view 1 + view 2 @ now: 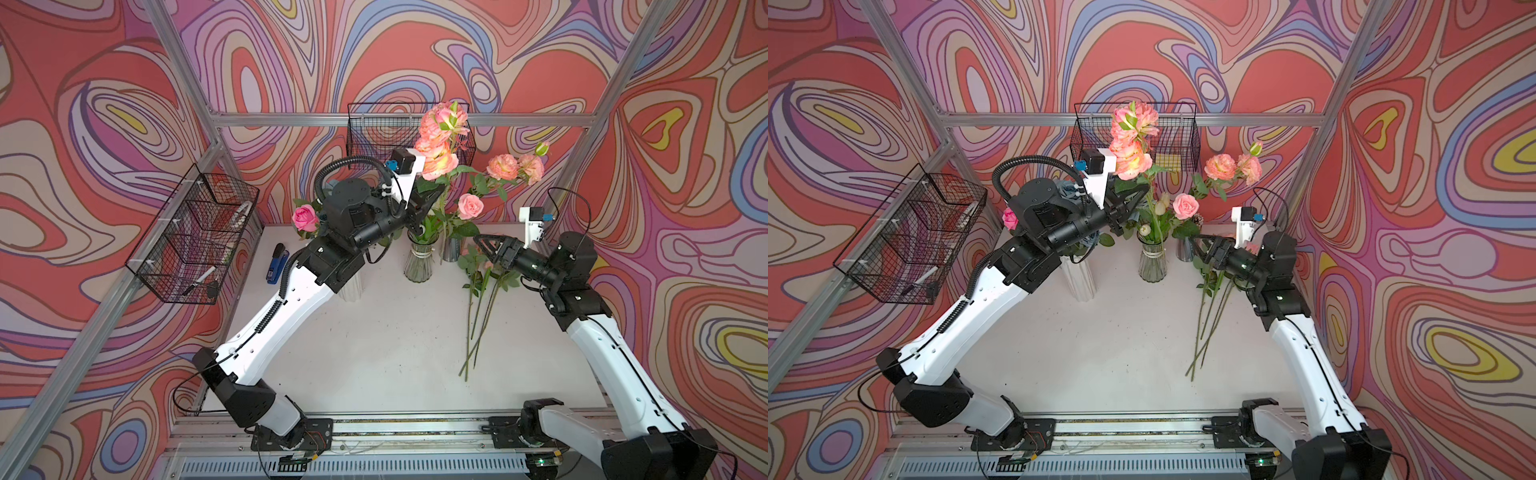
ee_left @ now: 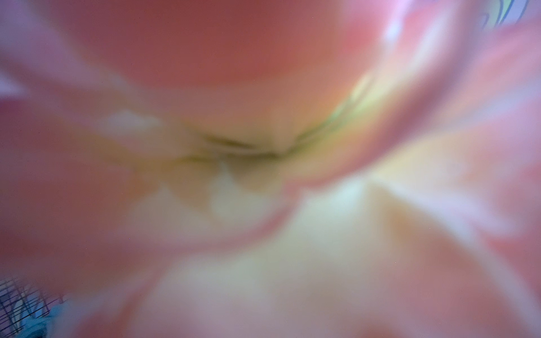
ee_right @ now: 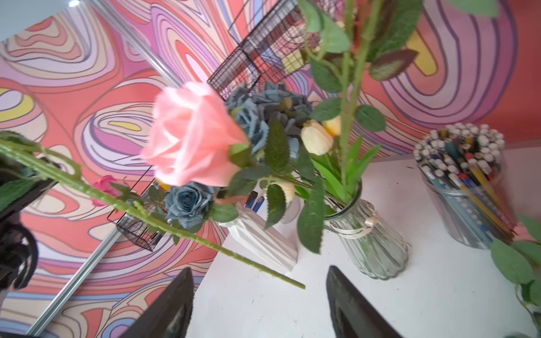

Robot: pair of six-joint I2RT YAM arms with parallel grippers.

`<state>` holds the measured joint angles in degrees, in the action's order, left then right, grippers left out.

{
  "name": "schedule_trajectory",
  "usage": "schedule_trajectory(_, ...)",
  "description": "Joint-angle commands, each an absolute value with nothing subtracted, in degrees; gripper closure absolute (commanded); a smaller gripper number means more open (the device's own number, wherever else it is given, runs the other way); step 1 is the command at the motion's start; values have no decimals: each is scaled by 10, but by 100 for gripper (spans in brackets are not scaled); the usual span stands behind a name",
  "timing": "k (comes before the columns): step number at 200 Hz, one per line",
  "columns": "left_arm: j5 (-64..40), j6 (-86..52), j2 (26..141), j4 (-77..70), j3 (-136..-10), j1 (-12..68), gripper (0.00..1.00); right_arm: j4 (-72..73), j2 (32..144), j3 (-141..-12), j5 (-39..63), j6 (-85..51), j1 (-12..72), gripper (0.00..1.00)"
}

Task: Pick out pink flowers from the vase
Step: Pick up the flower from the vase.

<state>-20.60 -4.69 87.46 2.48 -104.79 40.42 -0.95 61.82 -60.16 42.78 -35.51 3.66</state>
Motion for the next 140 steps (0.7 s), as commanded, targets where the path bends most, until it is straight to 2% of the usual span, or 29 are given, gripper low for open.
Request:
schedule_trajectory(1,-278,-71,857,47,-1064,399,100,50,603,-616,496,-383,34,27)
schedule_trajectory(45,-396,-106,860,48,-1061,396,100,130,593,-612,559,-440,34,27)
schedule_trajectory(89,-459,-129,848,16,-1030,395,100,203,595,-614,623,-507,34,36)
schedule_trajectory(140,-533,-169,860,-19,-1019,394,100,226,605,-632,688,-539,73,39)
